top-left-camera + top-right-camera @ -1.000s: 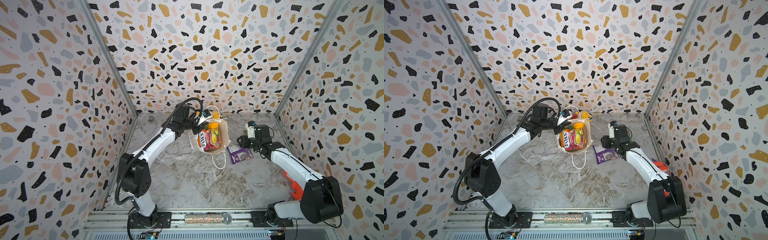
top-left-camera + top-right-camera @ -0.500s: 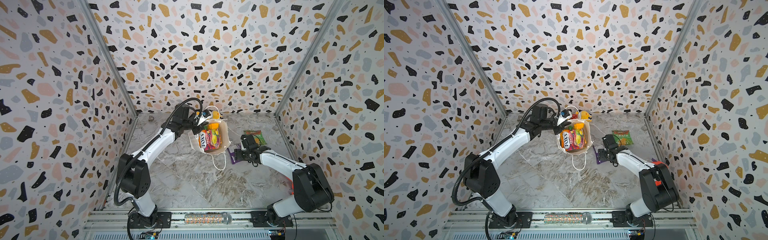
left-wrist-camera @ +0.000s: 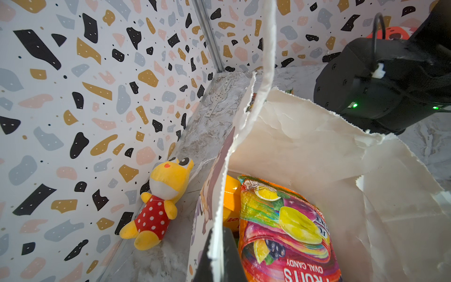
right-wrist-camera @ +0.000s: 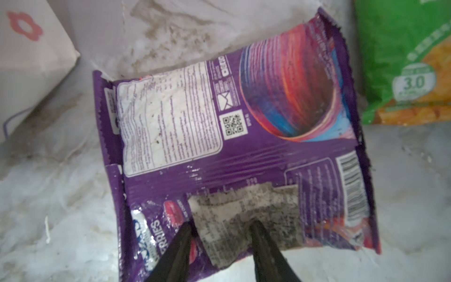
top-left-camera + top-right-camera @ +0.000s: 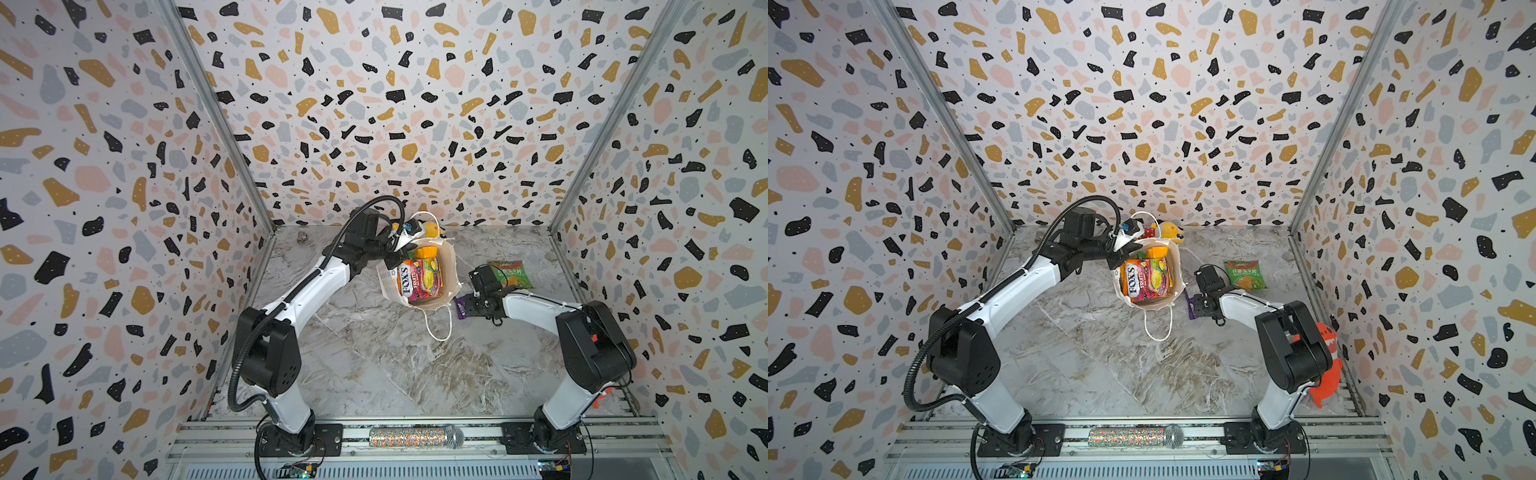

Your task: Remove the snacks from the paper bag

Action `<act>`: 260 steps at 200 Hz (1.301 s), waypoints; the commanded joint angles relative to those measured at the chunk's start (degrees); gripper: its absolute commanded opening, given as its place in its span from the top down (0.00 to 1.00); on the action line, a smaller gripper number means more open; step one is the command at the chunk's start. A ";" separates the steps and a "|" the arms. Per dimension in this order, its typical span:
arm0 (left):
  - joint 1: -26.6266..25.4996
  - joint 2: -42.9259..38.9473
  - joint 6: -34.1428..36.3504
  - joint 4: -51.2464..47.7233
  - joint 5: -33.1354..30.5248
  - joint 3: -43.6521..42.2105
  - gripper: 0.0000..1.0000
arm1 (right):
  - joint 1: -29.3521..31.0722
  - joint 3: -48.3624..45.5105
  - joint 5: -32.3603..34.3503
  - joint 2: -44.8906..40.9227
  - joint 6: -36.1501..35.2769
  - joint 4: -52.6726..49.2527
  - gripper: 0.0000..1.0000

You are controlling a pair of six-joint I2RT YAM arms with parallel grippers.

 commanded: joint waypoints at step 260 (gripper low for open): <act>-0.36 -1.45 -0.42 2.33 1.88 -0.22 1.00 | -4.87 16.07 -4.69 1.20 -5.79 -2.07 0.39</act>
